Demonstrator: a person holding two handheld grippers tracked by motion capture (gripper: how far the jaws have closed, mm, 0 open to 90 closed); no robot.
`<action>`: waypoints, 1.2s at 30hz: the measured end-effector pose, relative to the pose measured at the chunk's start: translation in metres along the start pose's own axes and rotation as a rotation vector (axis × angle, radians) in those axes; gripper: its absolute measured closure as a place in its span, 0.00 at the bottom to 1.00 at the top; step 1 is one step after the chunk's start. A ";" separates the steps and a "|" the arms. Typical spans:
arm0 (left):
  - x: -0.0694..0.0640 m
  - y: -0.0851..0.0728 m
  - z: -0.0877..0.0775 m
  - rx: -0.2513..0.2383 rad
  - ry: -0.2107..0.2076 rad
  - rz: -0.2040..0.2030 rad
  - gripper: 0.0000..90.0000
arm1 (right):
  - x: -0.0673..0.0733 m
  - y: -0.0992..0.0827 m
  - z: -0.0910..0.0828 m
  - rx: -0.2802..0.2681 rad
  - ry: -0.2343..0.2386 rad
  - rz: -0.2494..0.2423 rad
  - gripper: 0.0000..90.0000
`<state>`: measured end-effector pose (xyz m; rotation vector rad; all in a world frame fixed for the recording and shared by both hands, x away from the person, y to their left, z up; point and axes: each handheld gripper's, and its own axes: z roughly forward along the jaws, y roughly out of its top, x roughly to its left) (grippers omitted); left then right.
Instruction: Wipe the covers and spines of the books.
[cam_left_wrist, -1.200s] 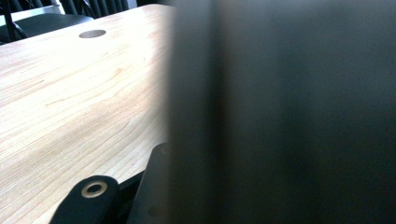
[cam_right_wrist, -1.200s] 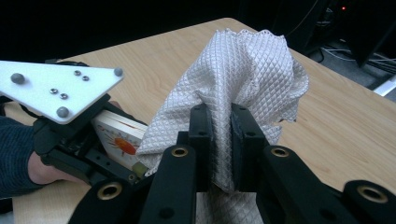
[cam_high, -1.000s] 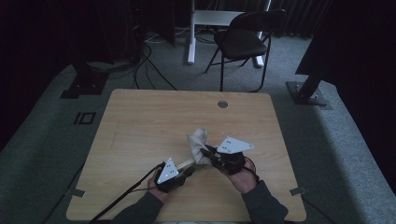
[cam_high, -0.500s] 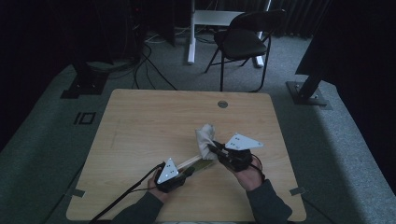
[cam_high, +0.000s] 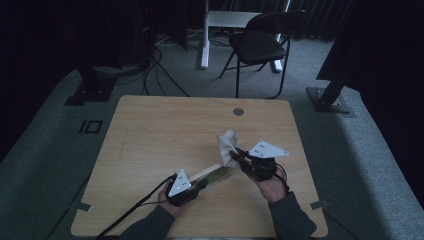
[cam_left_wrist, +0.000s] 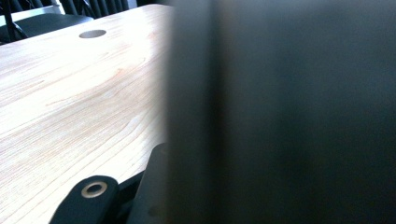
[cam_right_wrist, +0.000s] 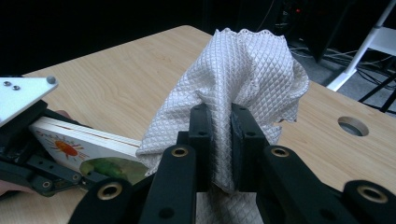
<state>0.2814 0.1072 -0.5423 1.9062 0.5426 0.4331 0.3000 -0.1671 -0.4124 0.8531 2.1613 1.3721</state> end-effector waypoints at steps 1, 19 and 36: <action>0.000 0.000 0.000 0.000 0.000 0.000 0.84 | -0.001 0.000 0.000 -0.001 -0.003 0.002 0.90; 0.000 0.000 0.000 -0.001 0.000 -0.004 0.84 | -0.016 -0.005 -0.009 0.002 -0.049 0.016 0.90; 0.000 0.000 0.000 0.002 0.000 0.001 0.84 | -0.030 -0.014 -0.012 0.021 -0.074 0.037 0.90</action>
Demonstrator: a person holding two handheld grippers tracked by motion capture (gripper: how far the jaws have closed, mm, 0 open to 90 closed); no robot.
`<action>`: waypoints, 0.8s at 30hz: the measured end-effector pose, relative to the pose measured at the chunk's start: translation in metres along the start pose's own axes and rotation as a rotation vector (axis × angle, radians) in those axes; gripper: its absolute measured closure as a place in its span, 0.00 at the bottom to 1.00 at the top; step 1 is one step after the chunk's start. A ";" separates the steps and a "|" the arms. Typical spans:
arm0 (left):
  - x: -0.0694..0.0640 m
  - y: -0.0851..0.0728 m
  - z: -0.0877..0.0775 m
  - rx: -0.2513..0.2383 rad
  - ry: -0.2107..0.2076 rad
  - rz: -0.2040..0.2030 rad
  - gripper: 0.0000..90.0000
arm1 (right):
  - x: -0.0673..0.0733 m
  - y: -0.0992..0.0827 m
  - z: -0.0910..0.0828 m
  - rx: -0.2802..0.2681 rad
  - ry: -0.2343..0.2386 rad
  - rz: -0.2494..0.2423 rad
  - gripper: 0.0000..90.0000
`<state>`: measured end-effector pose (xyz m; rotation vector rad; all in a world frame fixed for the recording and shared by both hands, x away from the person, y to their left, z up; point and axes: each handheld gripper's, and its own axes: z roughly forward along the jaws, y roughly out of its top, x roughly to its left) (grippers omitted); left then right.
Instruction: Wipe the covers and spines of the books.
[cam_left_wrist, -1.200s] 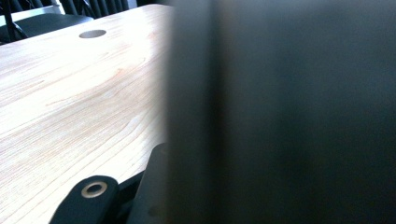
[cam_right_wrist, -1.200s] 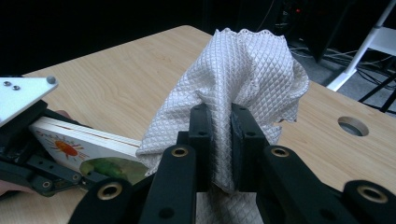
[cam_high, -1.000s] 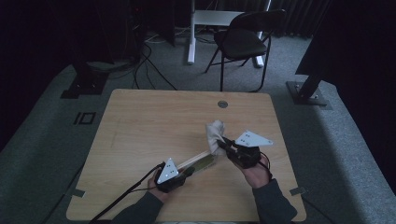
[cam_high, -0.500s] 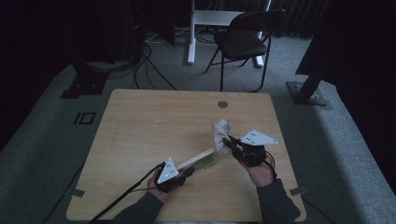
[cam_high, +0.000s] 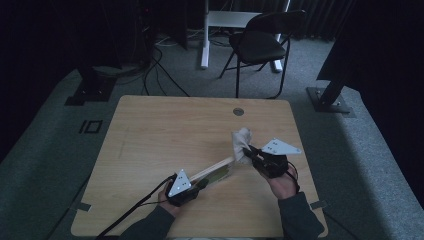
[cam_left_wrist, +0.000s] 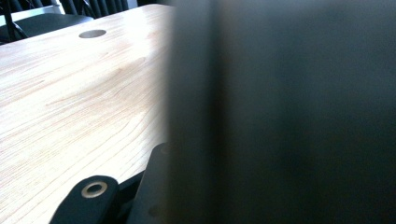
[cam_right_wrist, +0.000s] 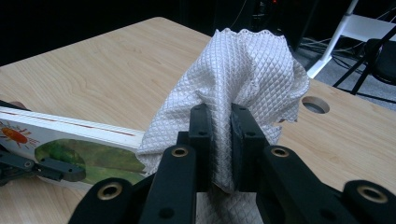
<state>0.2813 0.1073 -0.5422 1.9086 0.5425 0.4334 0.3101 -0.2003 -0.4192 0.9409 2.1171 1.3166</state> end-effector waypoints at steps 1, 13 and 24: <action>0.000 0.000 0.000 0.000 0.000 0.000 0.84 | 0.000 0.000 0.000 0.000 0.000 0.000 0.90; 0.000 0.000 0.000 0.001 0.000 0.002 0.84 | -0.007 -0.007 0.005 0.022 0.005 0.001 0.90; 0.000 0.000 0.000 -0.001 0.001 0.001 0.84 | -0.011 -0.014 0.007 0.053 0.004 0.006 0.90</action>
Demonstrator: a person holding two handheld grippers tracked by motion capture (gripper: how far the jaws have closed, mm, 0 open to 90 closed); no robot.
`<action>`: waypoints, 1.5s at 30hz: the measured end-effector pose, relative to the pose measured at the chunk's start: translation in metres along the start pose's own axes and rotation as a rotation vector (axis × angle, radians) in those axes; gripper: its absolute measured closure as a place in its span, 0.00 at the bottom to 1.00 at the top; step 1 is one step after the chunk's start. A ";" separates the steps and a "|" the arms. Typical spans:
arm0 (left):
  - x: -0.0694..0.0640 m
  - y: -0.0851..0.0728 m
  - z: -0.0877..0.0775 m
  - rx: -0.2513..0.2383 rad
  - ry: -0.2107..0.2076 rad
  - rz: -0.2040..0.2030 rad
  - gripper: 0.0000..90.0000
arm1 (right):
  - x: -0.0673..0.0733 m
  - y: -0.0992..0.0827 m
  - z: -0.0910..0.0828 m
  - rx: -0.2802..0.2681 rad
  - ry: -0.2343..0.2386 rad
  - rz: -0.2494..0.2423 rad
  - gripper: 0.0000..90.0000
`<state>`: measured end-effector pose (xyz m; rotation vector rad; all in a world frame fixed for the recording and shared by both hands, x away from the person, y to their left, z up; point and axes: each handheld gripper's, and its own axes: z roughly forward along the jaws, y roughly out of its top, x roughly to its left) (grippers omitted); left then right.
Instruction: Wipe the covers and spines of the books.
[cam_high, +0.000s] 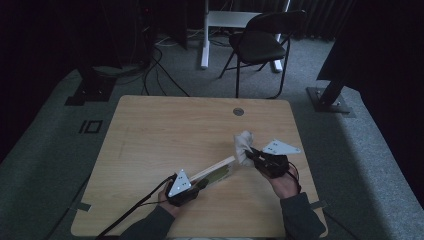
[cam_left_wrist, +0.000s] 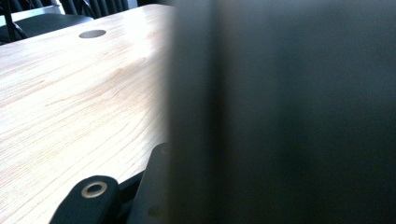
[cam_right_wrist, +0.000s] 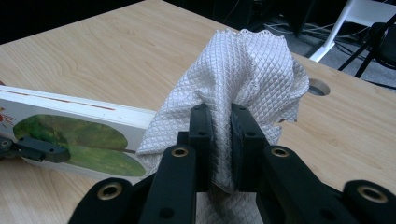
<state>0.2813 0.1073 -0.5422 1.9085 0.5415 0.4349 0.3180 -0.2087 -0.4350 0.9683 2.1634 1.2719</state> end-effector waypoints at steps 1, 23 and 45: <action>0.000 0.000 0.000 0.000 -0.001 0.000 0.84 | 0.000 0.000 0.000 0.001 0.000 0.000 0.90; 0.000 0.000 0.000 0.001 -0.001 0.002 0.84 | 0.001 -0.004 0.011 0.020 0.023 -0.004 0.90; 0.000 0.000 0.000 0.000 -0.001 0.001 0.84 | 0.006 -0.007 0.019 0.049 0.061 -0.013 0.90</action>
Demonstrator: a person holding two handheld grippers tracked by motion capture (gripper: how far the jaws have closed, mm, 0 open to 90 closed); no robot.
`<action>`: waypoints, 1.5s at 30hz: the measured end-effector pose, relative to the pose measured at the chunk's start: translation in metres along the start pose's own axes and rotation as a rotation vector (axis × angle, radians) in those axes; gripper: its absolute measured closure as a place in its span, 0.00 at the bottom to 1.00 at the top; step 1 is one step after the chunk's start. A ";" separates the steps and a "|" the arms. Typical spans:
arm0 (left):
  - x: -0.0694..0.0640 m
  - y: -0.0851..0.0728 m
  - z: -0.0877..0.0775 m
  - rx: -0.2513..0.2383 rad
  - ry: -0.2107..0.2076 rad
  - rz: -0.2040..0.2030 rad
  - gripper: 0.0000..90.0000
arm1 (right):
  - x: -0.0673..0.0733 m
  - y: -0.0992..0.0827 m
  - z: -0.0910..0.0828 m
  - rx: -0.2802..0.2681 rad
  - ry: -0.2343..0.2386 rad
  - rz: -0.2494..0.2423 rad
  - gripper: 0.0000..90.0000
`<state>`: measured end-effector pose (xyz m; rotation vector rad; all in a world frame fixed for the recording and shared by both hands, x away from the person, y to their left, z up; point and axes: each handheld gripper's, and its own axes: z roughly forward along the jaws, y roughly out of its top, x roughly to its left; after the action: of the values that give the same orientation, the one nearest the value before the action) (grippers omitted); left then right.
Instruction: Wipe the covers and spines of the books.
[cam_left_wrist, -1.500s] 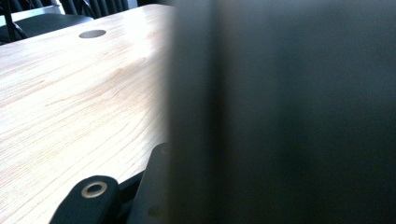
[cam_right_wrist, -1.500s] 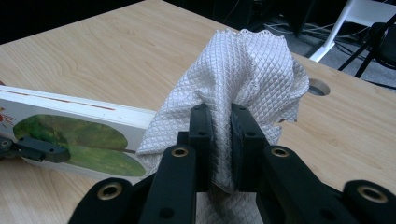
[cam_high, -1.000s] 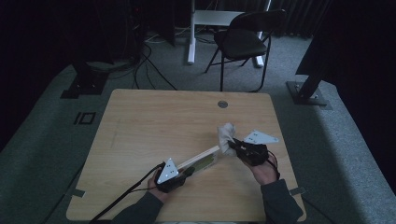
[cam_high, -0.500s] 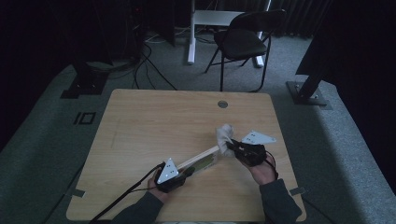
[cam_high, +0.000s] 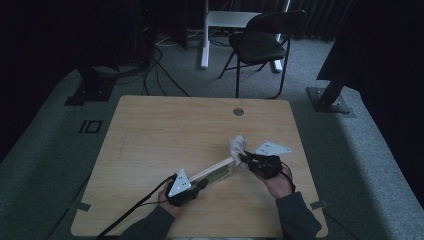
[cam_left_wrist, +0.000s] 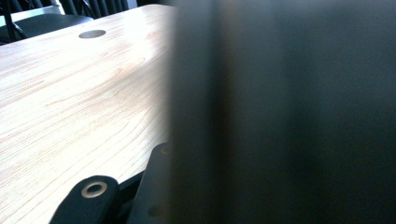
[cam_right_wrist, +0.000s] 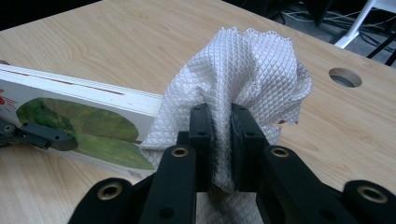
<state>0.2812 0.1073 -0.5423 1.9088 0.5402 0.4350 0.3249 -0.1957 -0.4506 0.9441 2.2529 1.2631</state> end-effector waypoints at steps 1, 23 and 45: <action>0.000 0.000 0.000 0.000 0.000 0.000 0.84 | 0.000 0.000 0.001 0.001 0.003 -0.002 0.90; 0.000 0.000 0.000 0.000 -0.001 0.000 0.84 | 0.001 -0.002 0.007 0.022 0.048 0.020 0.91; 0.000 0.000 0.000 0.000 -0.001 0.001 0.84 | -0.002 -0.004 0.010 0.047 0.052 0.052 0.91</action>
<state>0.2813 0.1073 -0.5423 1.9093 0.5393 0.4347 0.3309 -0.1921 -0.4594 1.0042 2.3217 1.2760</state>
